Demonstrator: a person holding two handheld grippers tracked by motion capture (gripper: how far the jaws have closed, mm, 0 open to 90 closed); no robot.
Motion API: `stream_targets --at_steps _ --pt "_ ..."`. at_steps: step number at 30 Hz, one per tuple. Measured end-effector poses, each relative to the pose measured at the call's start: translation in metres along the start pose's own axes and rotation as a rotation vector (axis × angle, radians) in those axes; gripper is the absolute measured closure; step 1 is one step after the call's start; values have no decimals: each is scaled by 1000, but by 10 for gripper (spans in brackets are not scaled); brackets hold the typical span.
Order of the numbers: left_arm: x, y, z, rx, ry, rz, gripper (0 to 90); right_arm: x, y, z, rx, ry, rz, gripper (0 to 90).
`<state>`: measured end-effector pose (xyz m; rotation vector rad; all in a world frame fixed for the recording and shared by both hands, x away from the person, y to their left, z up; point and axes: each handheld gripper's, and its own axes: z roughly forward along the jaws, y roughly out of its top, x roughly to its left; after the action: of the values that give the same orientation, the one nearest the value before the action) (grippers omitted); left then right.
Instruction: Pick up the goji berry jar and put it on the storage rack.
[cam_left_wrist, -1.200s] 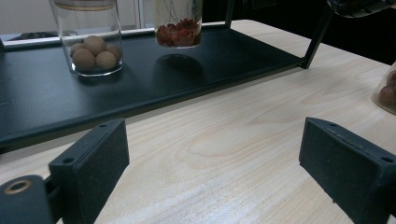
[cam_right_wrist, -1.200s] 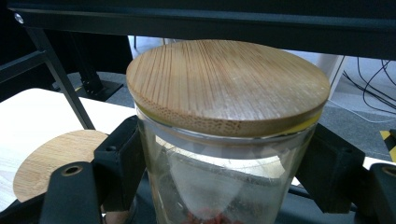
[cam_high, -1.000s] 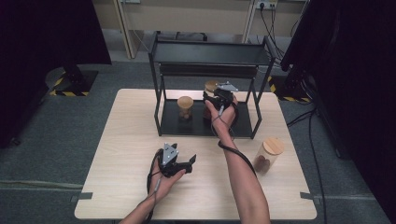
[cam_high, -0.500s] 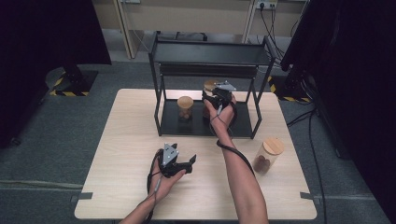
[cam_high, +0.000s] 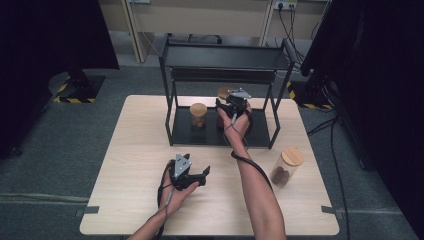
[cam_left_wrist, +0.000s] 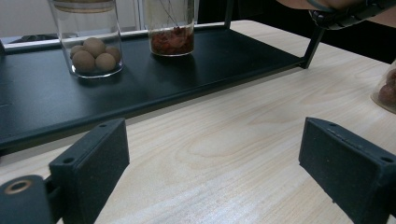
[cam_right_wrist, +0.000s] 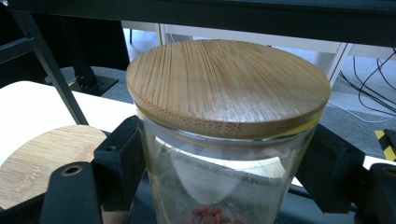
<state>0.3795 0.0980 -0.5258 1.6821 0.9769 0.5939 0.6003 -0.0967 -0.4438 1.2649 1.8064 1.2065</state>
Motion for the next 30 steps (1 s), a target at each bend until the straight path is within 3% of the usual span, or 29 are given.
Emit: stream_targets --at_steps 30 --pt "0 0 0 0 2 5 81 5 -4 0 7 12 -30 237"
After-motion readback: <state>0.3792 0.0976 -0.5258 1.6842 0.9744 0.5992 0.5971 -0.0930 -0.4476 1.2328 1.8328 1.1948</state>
